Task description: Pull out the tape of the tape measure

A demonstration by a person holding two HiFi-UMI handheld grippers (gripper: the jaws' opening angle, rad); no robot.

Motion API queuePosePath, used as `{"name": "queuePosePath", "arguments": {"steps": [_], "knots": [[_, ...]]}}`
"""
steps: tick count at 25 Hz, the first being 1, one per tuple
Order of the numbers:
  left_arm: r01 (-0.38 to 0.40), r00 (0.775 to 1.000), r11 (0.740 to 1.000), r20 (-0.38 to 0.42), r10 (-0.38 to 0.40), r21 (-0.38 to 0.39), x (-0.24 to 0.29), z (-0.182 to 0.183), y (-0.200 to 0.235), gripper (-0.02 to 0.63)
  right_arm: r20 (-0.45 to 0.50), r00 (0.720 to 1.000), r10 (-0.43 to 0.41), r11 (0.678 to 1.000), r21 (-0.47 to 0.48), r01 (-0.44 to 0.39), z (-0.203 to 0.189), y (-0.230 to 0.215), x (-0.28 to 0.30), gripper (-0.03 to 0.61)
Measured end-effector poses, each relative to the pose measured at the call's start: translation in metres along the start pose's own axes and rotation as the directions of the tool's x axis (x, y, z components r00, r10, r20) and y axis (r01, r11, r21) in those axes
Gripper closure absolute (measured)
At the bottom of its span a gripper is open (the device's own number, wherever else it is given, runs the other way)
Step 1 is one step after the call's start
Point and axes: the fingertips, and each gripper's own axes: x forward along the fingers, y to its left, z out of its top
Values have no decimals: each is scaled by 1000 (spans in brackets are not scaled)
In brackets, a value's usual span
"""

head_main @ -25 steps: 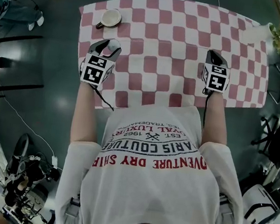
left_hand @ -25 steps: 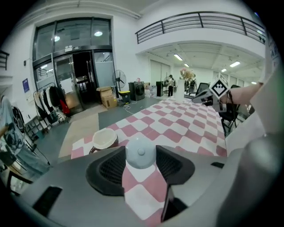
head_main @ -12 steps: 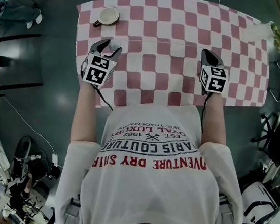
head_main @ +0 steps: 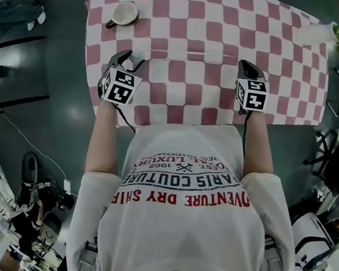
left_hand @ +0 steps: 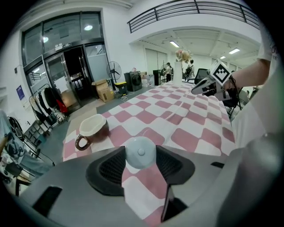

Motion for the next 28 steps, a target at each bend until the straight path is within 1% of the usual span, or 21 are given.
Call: {"name": "queuePosePath", "arguments": {"steps": [6, 10, 13, 16, 19, 23, 26, 28], "knots": [[30, 997, 998, -67, -34, -57, 25, -28, -17, 383, -68, 997, 32, 999, -23, -34, -25, 11, 17, 545], [32, 993, 997, -113, -40, -76, 36, -45, -20, 383, -98, 995, 32, 999, -23, -35, -37, 7, 28, 545], [29, 990, 995, -131, -42, -95, 41, -52, -22, 383, -122, 992, 35, 999, -22, -38, -47, 4, 33, 545], [34, 991, 992, -121, -48, -120, 44, -54, -23, 383, -145, 989, 39, 999, -25, -43, -56, 5, 35, 545], [38, 993, 989, -106, -54, -144, 46, -53, -20, 383, -143, 989, 39, 999, -17, -42, -59, 6, 37, 545], [48, 992, 974, -101, -72, -222, 47, -55, -21, 382, -121, 992, 39, 999, 22, -36, -59, 5, 37, 545], [35, 994, 969, -88, -58, -246, 47, -55, -19, 379, -112, 993, 32, 999, 43, -27, -60, 3, 36, 542], [16, 995, 966, -88, -40, -257, 47, -56, -17, 368, -109, 994, 22, 999, 43, -17, -60, 1, 36, 515]]}}
